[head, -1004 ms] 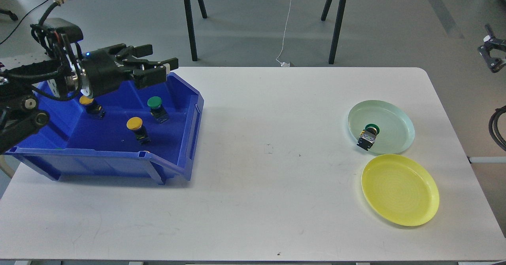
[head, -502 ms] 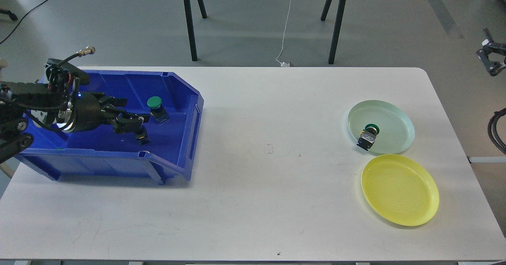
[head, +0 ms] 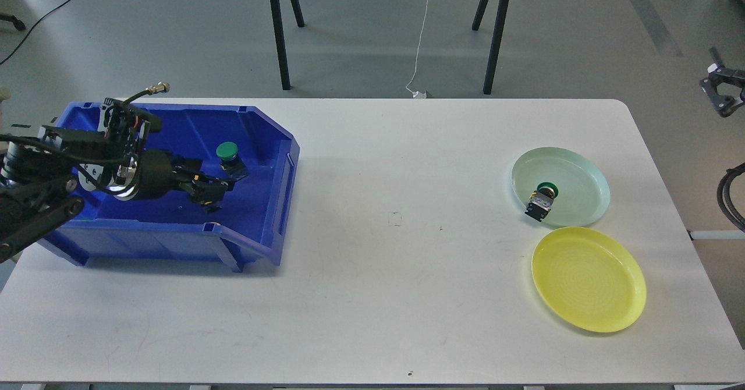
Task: Pass button and place on color plate
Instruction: 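Grasp the yellow button with the left hand and lift it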
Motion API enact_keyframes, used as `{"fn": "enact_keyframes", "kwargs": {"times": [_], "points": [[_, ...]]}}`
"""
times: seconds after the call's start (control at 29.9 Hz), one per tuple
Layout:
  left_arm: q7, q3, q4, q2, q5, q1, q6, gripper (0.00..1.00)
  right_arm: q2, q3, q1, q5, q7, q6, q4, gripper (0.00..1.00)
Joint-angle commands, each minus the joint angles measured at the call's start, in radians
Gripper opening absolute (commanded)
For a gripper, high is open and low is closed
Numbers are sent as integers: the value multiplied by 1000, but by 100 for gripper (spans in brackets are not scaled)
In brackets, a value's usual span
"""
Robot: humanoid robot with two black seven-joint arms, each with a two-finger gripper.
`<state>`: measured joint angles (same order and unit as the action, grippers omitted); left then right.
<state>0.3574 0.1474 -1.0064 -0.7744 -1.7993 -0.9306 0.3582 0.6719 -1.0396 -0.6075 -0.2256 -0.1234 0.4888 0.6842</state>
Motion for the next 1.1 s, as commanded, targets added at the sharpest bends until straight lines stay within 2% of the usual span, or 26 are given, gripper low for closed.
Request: {"fn": "enact_keyframes", "kwargs": {"times": [0.0,0.13,0.2,0.37,0.5,0.64,0.87,1.07], "points": [[-1,-14,22,1,-25,-2,1,86,0,0,0,0,-1,0,0,96],[0,-17,43,3,-31,1,1,85,-2,3,0,0,-4,0,0,96],[-1,-17,45,3,-31,3,1,81,-3,3,2,0,-4,0,0,96],[0,-25,43,1,-32,4,1,58,-3,3,3,0,-4,0,0,96],[0,-25,43,1,-31,3,5,44,-3,3,5,0,-4,0,0,96],[-1,-23,42,1,-29,-2,51,27,-3,3,5,0,-5,0,0,96],[11,-16,25,-17,-19,-74,87,26,-3,3,3,2,-5,0,0,96],[48,14,-76,-141,1,-155,130,26,-3,4,3,2,-4,0,0,96]]}}
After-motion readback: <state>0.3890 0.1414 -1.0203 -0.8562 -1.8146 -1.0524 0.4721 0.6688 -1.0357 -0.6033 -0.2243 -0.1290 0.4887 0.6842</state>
